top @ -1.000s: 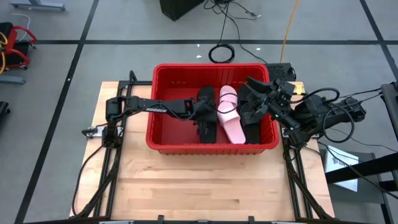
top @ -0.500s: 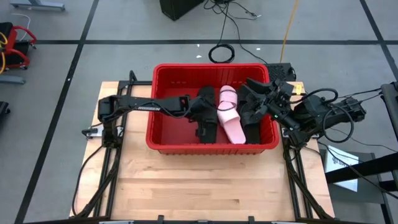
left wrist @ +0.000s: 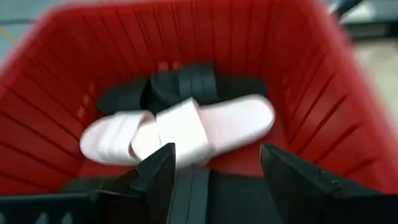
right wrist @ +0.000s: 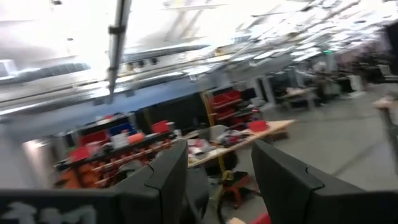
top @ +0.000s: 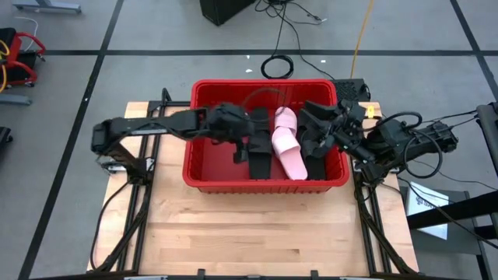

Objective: Pick and place slides into bin
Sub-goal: Return to Home Position

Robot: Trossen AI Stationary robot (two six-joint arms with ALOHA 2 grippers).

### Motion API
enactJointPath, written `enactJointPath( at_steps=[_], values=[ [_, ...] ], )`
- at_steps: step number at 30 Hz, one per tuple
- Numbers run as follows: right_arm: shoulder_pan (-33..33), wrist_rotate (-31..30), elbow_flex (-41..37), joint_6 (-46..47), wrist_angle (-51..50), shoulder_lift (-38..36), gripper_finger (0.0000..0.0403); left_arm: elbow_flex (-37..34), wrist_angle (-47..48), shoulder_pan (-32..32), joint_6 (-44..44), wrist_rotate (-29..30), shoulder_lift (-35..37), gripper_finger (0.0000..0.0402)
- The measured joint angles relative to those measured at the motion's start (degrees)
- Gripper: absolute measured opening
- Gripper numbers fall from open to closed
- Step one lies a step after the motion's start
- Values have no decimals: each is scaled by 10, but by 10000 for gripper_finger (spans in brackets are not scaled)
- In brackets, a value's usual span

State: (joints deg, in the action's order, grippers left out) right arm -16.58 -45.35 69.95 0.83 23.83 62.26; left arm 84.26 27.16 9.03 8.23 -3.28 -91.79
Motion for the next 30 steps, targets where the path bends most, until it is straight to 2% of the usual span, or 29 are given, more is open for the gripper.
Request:
enactJointPath(
  at_steps=[9, 18, 22, 26, 30],
  values=[
    [0, 126, 0, 14, -9, -27, 169, 0, -1, -15, -65, 5, 127, 228],
    [23, 125, 0, -16, -91, -108, 169, 1, 35, -35, -103, 66, 206, 227],
    [45, 130, 0, -12, -139, -141, 169, 1, 48, -39, -114, 69, 224, 227],
    [78, 199, 0, 0, -171, -165, 169, 1, 44, -39, -132, 79, 241, 227],
    [93, 232, 0, 18, -174, -182, 169, 1, 41, -39, -148, 83, 261, 227]
  ],
)
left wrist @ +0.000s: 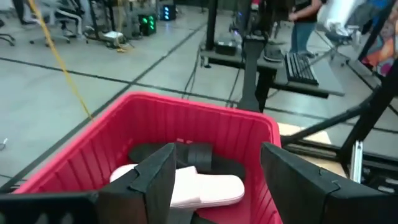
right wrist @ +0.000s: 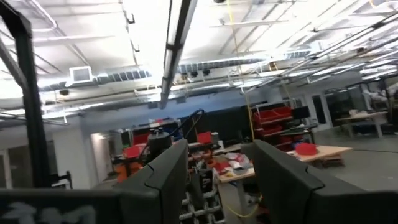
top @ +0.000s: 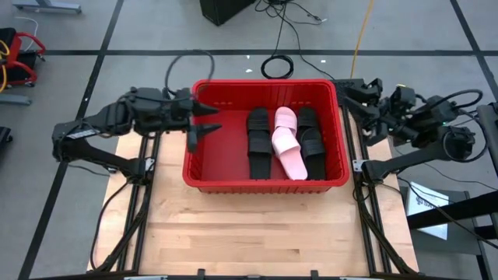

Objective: Pick and place slides into bin
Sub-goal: Return to Home Position

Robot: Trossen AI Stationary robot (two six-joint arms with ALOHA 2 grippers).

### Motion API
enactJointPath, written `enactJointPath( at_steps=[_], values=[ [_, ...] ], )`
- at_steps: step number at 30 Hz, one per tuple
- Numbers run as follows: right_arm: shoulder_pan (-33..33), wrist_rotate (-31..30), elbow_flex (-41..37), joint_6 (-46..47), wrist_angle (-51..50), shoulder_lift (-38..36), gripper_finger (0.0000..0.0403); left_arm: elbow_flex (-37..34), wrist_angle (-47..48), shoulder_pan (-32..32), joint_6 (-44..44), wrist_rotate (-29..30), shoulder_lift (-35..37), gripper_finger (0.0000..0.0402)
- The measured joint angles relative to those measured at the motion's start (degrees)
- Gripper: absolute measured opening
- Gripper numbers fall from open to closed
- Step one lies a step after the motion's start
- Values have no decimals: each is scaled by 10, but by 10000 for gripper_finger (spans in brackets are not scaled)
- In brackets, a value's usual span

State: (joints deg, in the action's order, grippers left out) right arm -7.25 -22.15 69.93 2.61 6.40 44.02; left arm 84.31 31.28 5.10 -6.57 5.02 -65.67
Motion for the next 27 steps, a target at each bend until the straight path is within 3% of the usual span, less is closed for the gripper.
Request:
enactJointPath(
  at_steps=[7, 16, 22, 27],
  values=[
    [1, 14, 0, 6, 2, -12, 169, 0, -9, 0, 0, 41, 59, 227],
    [0, 14, 0, 12, -4, 0, 169, 0, -14, 0, -48, 33, 97, 227],
    [0, 14, 0, 36, -17, 3, 169, 0, 16, 0, -103, -26, 95, 227],
    [0, 13, -1, 25, -14, -4, 169, -1, 32, 0, -111, 8, 96, 228]
  ],
)
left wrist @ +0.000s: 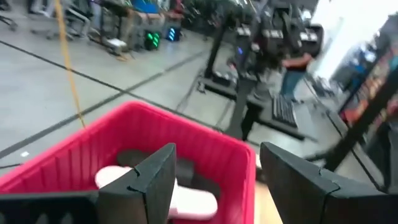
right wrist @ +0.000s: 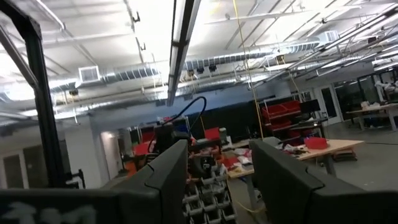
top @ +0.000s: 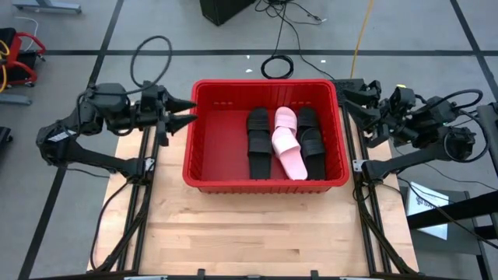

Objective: Pick and place slides into bin
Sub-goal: Return to Home Position

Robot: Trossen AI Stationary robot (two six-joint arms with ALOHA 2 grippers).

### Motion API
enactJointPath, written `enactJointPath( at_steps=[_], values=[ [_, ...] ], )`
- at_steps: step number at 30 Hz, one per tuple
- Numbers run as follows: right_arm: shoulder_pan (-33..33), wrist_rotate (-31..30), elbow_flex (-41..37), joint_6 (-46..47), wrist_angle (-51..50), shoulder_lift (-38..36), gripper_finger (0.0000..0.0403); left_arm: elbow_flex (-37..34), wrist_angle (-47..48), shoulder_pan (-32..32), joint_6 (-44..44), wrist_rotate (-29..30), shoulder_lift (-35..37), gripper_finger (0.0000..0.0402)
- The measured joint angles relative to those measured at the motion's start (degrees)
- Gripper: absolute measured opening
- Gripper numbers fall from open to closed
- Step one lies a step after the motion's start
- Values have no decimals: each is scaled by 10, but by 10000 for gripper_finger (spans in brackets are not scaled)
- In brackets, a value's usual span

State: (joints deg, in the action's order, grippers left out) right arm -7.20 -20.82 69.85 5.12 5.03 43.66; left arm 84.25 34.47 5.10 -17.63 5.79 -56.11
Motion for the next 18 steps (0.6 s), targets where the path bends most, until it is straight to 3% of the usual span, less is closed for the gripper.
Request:
enactJointPath(
  at_steps=[4, 7, 14, 18],
  values=[
    [0, 2, -17, 21, 21, -19, 169, 0, -49, -10, -4, 41, 10, 228],
    [0, 31, -48, 33, 50, -43, 169, 0, -85, -32, 41, 56, 15, 228],
    [0, 47, -179, 36, 212, -111, 169, -4, -117, -88, 84, 154, 14, 228],
    [0, 57, -253, 32, 294, -142, 169, -45, -140, -98, 86, 167, 26, 228]
  ],
)
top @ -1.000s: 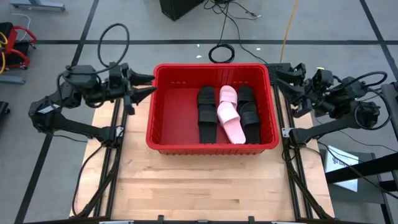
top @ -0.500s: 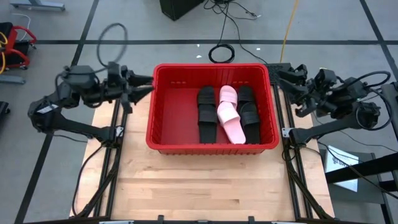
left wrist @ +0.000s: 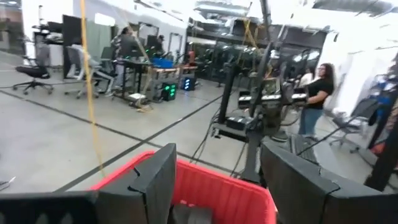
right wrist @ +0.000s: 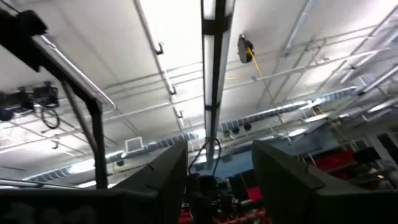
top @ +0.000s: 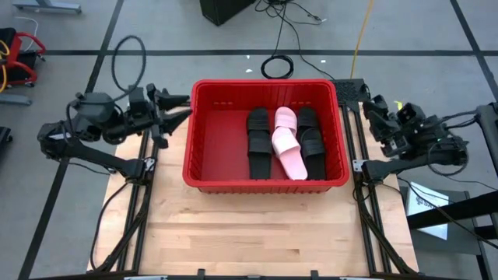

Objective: Pick and place slides into bin
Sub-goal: Return to Home Position

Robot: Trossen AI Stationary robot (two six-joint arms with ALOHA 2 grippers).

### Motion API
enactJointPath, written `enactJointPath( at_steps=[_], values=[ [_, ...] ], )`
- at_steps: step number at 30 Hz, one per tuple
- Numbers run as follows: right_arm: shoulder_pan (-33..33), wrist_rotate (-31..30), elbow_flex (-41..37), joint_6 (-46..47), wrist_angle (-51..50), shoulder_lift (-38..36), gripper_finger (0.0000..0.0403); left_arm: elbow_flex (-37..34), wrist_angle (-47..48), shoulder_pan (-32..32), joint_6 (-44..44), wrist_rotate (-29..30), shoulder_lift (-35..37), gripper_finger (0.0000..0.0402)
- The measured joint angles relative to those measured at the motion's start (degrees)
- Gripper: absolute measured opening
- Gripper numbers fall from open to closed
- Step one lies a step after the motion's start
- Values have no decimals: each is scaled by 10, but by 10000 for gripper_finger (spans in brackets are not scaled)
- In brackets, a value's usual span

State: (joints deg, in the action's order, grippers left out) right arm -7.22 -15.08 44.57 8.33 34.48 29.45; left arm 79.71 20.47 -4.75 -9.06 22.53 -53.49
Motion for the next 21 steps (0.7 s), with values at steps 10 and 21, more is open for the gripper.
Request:
enactJointPath(
  at_steps=[10, 21],
  values=[
    [0, 36, -159, 3, 184, -57, 169, -219, -189, -19, 11, -63, 133, 228],
    [0, 77, -279, 7, 338, -122, 169, -381, -215, -47, 22, -66, 313, 228]
  ],
)
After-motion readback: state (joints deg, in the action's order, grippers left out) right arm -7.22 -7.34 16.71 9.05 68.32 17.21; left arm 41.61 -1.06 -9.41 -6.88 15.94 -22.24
